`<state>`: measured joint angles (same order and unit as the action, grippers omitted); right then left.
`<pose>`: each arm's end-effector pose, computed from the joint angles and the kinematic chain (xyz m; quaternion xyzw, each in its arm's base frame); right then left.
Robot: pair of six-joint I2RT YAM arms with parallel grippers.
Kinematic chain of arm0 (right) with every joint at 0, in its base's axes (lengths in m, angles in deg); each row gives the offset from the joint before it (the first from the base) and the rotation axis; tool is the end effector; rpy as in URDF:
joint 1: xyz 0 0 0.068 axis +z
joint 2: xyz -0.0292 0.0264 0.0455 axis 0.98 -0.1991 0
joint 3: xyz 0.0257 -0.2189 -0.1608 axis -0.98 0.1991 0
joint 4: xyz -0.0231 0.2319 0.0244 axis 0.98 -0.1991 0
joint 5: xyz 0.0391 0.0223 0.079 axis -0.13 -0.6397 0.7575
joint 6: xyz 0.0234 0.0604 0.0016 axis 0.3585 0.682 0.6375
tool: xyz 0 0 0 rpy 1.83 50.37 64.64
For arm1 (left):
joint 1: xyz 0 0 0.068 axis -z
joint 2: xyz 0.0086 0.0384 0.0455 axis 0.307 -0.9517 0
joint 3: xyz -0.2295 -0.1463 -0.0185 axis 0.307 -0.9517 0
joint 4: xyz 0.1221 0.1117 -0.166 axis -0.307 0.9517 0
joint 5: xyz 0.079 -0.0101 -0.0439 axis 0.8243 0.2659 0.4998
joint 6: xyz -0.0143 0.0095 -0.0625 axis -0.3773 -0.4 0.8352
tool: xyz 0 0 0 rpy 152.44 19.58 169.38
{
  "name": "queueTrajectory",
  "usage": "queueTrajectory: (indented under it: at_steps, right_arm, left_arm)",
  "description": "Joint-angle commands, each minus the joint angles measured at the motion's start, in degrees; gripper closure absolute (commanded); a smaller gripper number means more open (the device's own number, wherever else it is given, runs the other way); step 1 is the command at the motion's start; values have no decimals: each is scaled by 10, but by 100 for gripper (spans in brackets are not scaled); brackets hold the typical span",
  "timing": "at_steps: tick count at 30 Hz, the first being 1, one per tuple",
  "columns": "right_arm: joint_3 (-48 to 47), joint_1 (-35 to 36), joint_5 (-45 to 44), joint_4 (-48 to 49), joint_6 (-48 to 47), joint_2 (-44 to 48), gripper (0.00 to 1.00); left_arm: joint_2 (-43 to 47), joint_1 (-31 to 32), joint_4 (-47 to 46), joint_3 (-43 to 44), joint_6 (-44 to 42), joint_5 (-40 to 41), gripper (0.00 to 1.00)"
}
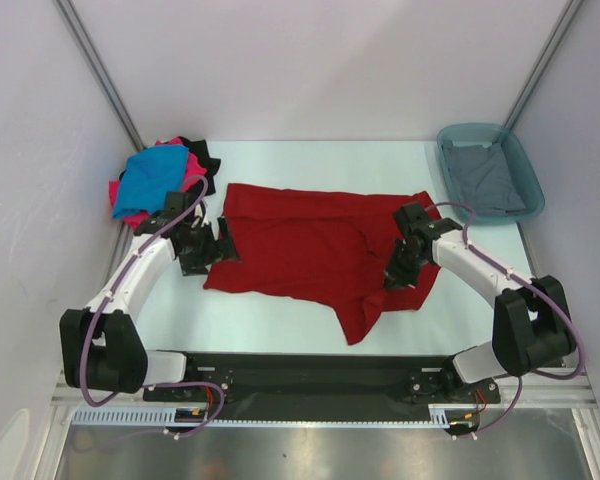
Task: Fold and stack the t-shirts
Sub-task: Fold the tshirt
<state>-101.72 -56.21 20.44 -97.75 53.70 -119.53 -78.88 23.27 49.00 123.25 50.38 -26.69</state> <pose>0.2151 0.0959 0.2103 0.1829 0.9718 0.1304 0.0719 0.2257 -0.0312 0.2431 -0.1237 0.9632 -0.1463 0.1886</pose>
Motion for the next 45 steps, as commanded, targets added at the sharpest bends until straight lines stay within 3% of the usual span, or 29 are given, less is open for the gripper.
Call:
queueTrajectory:
  at_steps: [1,13,21,32,38,40,42,44,45]
  right_arm:
    - [-37,-31,-15,23,-36,-22,93]
    - [-181,-96,10,-15,-100,-105,95]
    - [-194,-137,19,-5,-84,-136,91]
    - [-240,-143,-2,30,-101,-217,94]
    - [-317,-147,-6,33,-112,-286,90]
    - [-348,-149,-4,34,-116,-303,84]
    - [-367,-151,-5,31,-123,-325,52]
    - [-396,-150,-17,16,-129,-335,36]
    - [-401,-151,-23,11,-129,-334,33]
  left_arm:
    - [-8,3,-3,29,-17,-5,0]
    - [-66,3,1,84,-31,-42,0]
    - [-87,3,-8,85,-25,-74,0]
    - [-103,3,4,97,-33,-77,0]
    - [-106,3,4,97,-29,-80,0]
    - [-110,3,3,99,-28,-82,0]
    - [-114,3,4,101,-28,-86,0]
    - [-117,3,5,105,-29,-87,0]
    - [-119,3,6,105,-29,-87,0]
